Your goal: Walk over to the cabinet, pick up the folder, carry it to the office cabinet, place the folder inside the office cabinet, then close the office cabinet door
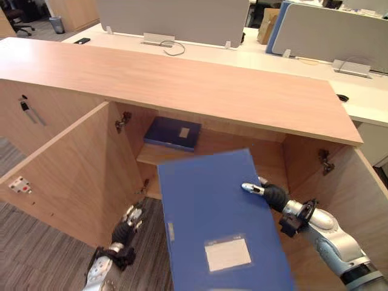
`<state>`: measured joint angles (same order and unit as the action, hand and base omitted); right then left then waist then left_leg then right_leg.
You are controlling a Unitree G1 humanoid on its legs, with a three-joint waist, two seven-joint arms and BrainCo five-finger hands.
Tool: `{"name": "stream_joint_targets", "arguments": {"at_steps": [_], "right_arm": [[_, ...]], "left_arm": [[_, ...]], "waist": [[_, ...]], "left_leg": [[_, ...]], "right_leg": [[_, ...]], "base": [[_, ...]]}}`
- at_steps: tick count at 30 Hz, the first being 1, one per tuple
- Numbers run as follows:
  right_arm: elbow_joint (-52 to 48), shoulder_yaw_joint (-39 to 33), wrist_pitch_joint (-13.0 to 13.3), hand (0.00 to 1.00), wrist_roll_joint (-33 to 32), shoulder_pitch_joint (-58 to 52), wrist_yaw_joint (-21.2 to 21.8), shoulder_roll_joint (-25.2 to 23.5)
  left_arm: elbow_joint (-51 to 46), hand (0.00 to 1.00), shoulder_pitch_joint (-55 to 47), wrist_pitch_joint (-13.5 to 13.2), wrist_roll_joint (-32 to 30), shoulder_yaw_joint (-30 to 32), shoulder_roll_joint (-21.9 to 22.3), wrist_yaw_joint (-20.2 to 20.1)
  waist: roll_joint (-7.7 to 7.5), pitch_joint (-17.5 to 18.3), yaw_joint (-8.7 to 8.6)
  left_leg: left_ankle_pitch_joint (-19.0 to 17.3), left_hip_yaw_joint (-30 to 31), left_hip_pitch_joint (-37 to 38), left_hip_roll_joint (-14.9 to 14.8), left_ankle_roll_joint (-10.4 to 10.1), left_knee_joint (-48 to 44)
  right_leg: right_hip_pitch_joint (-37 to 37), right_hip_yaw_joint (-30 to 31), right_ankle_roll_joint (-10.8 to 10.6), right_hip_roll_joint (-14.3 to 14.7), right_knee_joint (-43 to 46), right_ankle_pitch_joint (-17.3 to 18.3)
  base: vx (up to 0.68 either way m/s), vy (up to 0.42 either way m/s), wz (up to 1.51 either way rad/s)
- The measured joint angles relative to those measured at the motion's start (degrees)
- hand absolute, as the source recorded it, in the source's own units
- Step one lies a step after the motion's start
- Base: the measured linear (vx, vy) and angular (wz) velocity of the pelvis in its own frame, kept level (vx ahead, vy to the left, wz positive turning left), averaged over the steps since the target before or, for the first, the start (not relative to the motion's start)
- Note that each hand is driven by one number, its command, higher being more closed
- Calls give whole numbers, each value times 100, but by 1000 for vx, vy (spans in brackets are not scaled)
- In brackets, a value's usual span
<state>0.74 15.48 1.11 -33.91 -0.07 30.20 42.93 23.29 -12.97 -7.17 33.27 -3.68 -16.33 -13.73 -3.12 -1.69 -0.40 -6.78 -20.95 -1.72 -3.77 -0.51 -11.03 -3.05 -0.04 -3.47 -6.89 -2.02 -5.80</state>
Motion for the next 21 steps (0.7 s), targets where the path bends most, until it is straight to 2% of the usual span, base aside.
{"name": "stream_joint_targets", "arguments": {"at_steps": [5, 8, 10, 13, 16, 17, 18, 19, 21], "right_arm": [[891, 352, -8, 100, 585, 176, -2, -28], [1667, 627, -8, 100, 1138, 502, -52, -288], [2457, 659, 5, 100, 1899, 783, -163, -751], [3530, 585, 2, 100, 2546, 1057, -458, -1355], [4311, 141, -2, 100, 2627, 1188, -877, -1881], [4736, -252, -5, 100, 2623, 1247, -1203, -2142], [4926, -430, -12, 100, 2602, 1288, -1321, -2216], [5337, -1041, -48, 100, 2320, 1349, -1563, -2410], [5668, -1663, -52, 100, 1554, 1440, -1865, -2614]], "left_arm": [[1392, 0, 81, 188, -401, -178, 83, -152], [2280, 0, 175, 268, -510, -174, 208, -153], [2761, 0, 281, 333, -908, -161, 321, -149], [2936, 0, 342, 338, -1351, -53, 467, -111], [3074, 0, 477, 338, -1539, 85, 555, 2], [3157, 0, 564, 338, -1577, 197, 624, 77], [3180, 0, 600, 338, -1577, 247, 655, 98], [3192, 0, 641, 338, -1577, 359, 734, 160], [3195, 0, 664, 337, -1577, 437, 785, 258]], "waist": [[102, 24, 55], [109, 25, 67], [129, 12, 97], [208, -61, 148], [273, -111, 178], [319, -157, 182], [332, -178, 199], [359, -204, 220], [372, -217, 230]], "left_leg": [[89, 71, 31, 60, 23, 119], [210, 93, 91, 101, 12, 285], [335, 132, 109, 130, 2, 425], [493, 239, 189, 160, -33, 651], [632, 344, 187, 164, -44, 803], [718, 454, 191, 167, -53, 904], [741, 480, 189, 168, -53, 929], [834, 558, 191, 173, -30, 1025], [898, 596, 202, 182, -40, 1102]], "right_leg": [[-2, -89, 4, -45, 39, 20], [-2, -117, 7, -56, 49, 27], [-27, -146, 17, -65, 50, 35], [-17, -294, 29, -77, 51, 46], [-25, -390, 48, -75, 44, 58], [-9, -480, 46, -76, 46, 61], [-7, -513, 45, -76, 46, 61], [1, -598, 43, -75, 46, 61], [18, -633, 37, -54, 59, 57]], "base": [[3, 10, 8], [-42, -9, 5], [-69, -28, 9], [-75, -29, 18], [-52, -32, 26], [-23, -27, 29], [-23, -32, 37], [-3, -18, 25], [15, -13, 14]]}}
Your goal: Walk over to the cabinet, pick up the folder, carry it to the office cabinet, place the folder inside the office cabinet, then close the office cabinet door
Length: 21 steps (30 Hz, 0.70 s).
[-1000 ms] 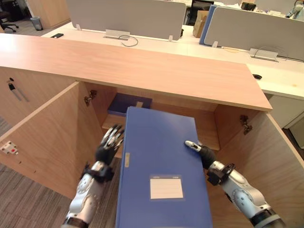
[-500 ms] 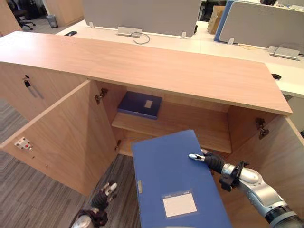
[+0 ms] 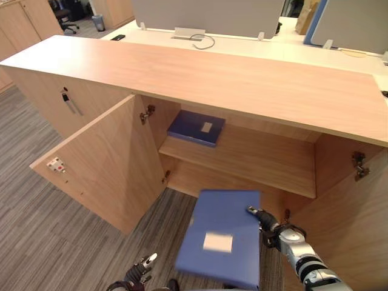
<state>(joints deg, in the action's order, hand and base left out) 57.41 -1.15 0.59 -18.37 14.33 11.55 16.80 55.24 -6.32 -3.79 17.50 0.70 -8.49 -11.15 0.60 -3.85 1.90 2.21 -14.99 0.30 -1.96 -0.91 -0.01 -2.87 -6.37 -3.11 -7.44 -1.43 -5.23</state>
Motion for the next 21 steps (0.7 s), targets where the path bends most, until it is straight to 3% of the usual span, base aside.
{"name": "stream_joint_targets", "arguments": {"at_steps": [2, 4, 6, 10, 16, 21], "right_arm": [[196, -641, 10, 100, -915, 150, -322, -215], [195, -1030, 139, 100, -2274, 305, -560, -333], [195, -1318, 283, 100, -3037, 365, -655, -451], [193, -1744, 581, 100, -4454, 404, -849, -801], [45, -2256, 969, 100, -5251, 539, -1152, -877], [37, -2223, 1002, 100, -5247, 737, -1225, -899]], "left_arm": [[0, 0, 34, 0, 0, 92, 51, 83], [-2, 0, 119, -2, 2, 154, 112, 192], [-13, 0, 208, -2, 10, 215, 157, 268], [-26, 0, 307, -6, 30, 287, 180, 363], [-27, 0, 370, 6, 21, 262, 459, 454], [-77, 0, 439, 8, 2, 249, 482, 520]], "waist": [[28, -52, 28], [75, -104, 23], [76, -141, 13], [136, -288, 18], [357, -473, 72], [503, -550, 170]], "left_leg": [[43, 10, 50, -12, -8, 57], [70, 37, 96, -40, -24, 89], [36, 137, 70, -95, -53, -34], [-608, 352, -273, -465, -163, -1291], [-636, 525, -540, -508, -218, -1477], [-624, 185, -404, -456, -205, -1300]], "right_leg": [[22, -9, -3, 30, 17, -2], [41, -31, 24, 60, 86, 48], [63, -121, 50, 73, 235, 160], [187, -292, 131, 196, 735, 601], [-48, -345, 152, 223, 1000, 744], [-295, 29, 151, 234, 1203, 758]], "base": [[0, 0, 0], [-3, -10, 3], [-6, -32, 25], [-34, -63, 24], [-24, -20, 8], [16, 36, -33]]}}
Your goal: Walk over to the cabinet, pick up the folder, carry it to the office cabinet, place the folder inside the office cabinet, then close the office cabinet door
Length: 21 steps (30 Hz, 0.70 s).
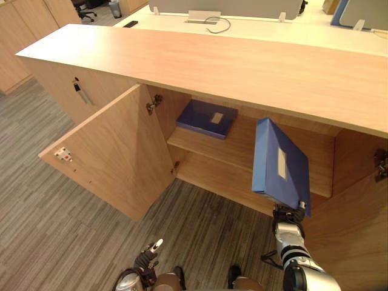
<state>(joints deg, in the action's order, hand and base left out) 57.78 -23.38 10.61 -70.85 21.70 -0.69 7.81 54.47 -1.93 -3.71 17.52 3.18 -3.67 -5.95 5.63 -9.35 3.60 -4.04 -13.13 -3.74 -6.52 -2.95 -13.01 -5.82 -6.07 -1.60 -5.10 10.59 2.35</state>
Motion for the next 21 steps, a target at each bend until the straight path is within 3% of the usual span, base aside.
{"name": "stream_joint_targets", "arguments": {"at_steps": [5, 8, 10, 12, 17, 21], "right_arm": [[-28, 3, -1, 100, 1, 250, -15, -4], [-276, 103, 11, 100, 58, 445, -119, -17], [-296, 322, 66, 100, 490, 941, -348, -10], [-298, 569, 71, 100, 845, 1295, -497, 27], [-471, 654, 52, 100, 1364, 2178, -715, 223], [-1006, 415, 52, 100, 1563, 2526, -937, 328]], "left_arm": [[2, 0, 7, 0, -201, -10, -1, 10], [2, 0, -43, 1, -396, -40, -7, 66], [-41, 0, 5, -1, -403, -41, -91, 147], [-61, 0, 40, -1, -402, -43, -184, 211], [-327, 0, 236, -27, -448, 9, -343, 276], [-586, 0, 416, -61, -416, 39, -312, 346]], "waist": [[7, -23, 39], [-14, -109, 56], [-20, -446, 43], [-23, -664, 38], [16, -1076, -5], [11, -1286, 60]], "left_leg": [[-167, -376, 78, 72, 19, 68], [-456, -722, 55, 150, 123, -317], [-779, -999, 55, 23, 211, -853], [-1025, -1114, 9, -89, 214, -1253], [-1332, -1104, -653, -583, 214, -2106], [-1693, -803, -1498, -956, 165, -3177]], "right_leg": [[-279, 406, -82, -33, 231, 88], [-795, 768, -172, -139, 1147, 442], [-1309, 547, -150, -218, 2126, 499], [-1495, 73, -90, -355, 2442, 506], [-1566, -199, 140, -78, 1875, 407], [-2253, -531, 299, -127, 2757, 803]], "base": [[36, 83, -40], [47, 81, -57], [6, 16, -76], [-22, -38, -70], [-66, -17, -31], [-149, -82, 14]]}}
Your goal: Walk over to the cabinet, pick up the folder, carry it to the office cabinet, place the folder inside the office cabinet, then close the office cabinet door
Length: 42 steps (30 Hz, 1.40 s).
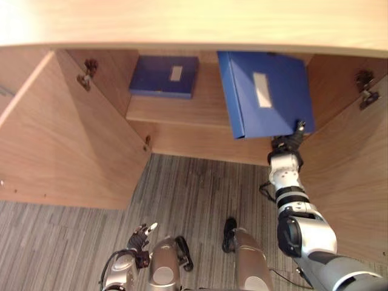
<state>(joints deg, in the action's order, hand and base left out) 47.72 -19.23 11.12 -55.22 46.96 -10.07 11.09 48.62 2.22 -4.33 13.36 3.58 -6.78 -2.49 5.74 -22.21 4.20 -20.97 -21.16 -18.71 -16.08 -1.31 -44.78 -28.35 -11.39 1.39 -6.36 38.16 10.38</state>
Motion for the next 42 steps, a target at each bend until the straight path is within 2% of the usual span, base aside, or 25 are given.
{"name": "stream_joint_targets", "arguments": {"at_steps": [4, 7, 11, 13, 18, 20, 22, 23, 27, 29, 32, 34, 37, 42], "right_arm": [[-548, -143, -51, 100, 509, 336, -149, 26], [-597, -144, -70, 100, 782, 526, -181, 160], [-695, -136, -125, 100, 1174, 939, -223, 361], [-694, -138, -261, 100, 1344, 1178, -297, 472], [-260, -107, -499, 100, 1311, 1841, -427, 760], [-32, 74, -552, 100, 935, 1977, -480, 1083], [161, 86, -623, 100, 762, 2127, -522, 1207], [314, 97, -679, 100, 431, 2287, -609, 1308], [589, 285, -743, 100, -292, 2704, -884, 1541], [666, 314, -750, 100, -703, 2828, -999, 1614], [840, 313, -746, 100, -1309, 2900, -1113, 1679], [947, 309, -681, 100, -1887, 2972, -1302, 1687], [997, 297, -543, 100, -2378, 3007, -1491, 1690], [1182, 234, -420, 100, -2565, 3100, -1691, 1783]], "left_arm": [[-255, 0, 11, -29, 23, -6, 114, 98], [-343, 0, 0, -54, 23, -3, 140, 98], [-476, 0, 8, -122, 40, 4, 145, 100], [-541, 0, 4, -159, 50, 4, 143, 108], [-666, 0, 17, -181, 277, 5, 154, 118], [-812, 0, 50, -180, 301, 5, 153, 125], [-901, 0, 64, -180, 350, 5, 145, 147], [-985, 0, 97, -175, 427, 5, 143, 155], [-1128, 0, 108, -167, 469, -18, 163, 155], [-1205, 0, 104, -90, 470, -17, 157, 154], [-1325, 0, 85, 10, 515, -7, 141, 104], [-1430, 0, 81, 37, 528, -3, 138, 86], [-1567, 0, 76, 40, 546, 14, 126, 81], [-1737, 0, 69, 48, 550, 2, 80, 75]], "waist": [[7, -106, 45], [7, -112, 62], [5, -113, 146], [4, -114, 172], [3, -114, 250], [1, -114, 296], [-1, -115, 332], [-3, -116, 345], [-20, -123, 522], [-32, -131, 530], [-100, -172, 631], [-121, -185, 640], [-152, -204, 659], [-195, -232, 652]], "left_leg": [[-130, 377, -592, -242, -158, -627], [-142, 553, -717, -276, -209, -772], [-129, 654, -959, -379, -291, -902], [-151, 799, -1116, -440, -345, -1036], [-173, 1037, -1437, -469, -399, -1261], [-177, 1253, -1760, -451, -410, -1450], [-173, 1376, -1967, -424, -422, -1570], [-157, 1484, -2147, -374, -450, -1640], [-85, 1677, -2509, -273, -534, -1772], [-45, 1835, -2744, -216, -544, -1865], [-34, 1925, -3005, -202, -557, -2035], [-34, 2007, -3176, -109, -557, -2141], [-44, 2064, -3402, -105, -571, -2286], [-62, 2121, -3606, -29, -596, -2433]], "right_leg": [[-461, -313, 178, -15, 689, 396], [-542, -484, 240, -85, 970, 587], [-749, -655, 338, -97, 1144, 682], [-794, -950, 399, -184, 1267, 727], [-938, -1201, 512, -303, 1495, 853], [-1094, -1345, 533, -372, 1668, 935], [-1231, -1404, 587, -421, 1794, 983], [-1339, -1484, 613, -512, 1910, 1043], [-1600, -1587, 661, -663, 2169, 1172], [-1718, -1711, 658, -749, 2291, 1258], [-1916, -1756, 694, -827, 2536, 1382], [-2071, -1766, 723, -951, 2737, 1482], [-2256, -1781, 731, -990, 2901, 1554], [-2438, -1788, 751, -1128, 3139, 1660]], "base": [[-71, -139, 20], [-12, -93, 18], [-4, -54, 3], [6, -13, 7], [-11, 12, 15], [-27, 24, 28], [-33, 18, 29], [-41, 16, 30], [-42, -2, 27], [-30, -8, 31], [-14, 4, 17], [-10, 19, 21], [-10, 42, 7], [-11, 60, 7]]}}
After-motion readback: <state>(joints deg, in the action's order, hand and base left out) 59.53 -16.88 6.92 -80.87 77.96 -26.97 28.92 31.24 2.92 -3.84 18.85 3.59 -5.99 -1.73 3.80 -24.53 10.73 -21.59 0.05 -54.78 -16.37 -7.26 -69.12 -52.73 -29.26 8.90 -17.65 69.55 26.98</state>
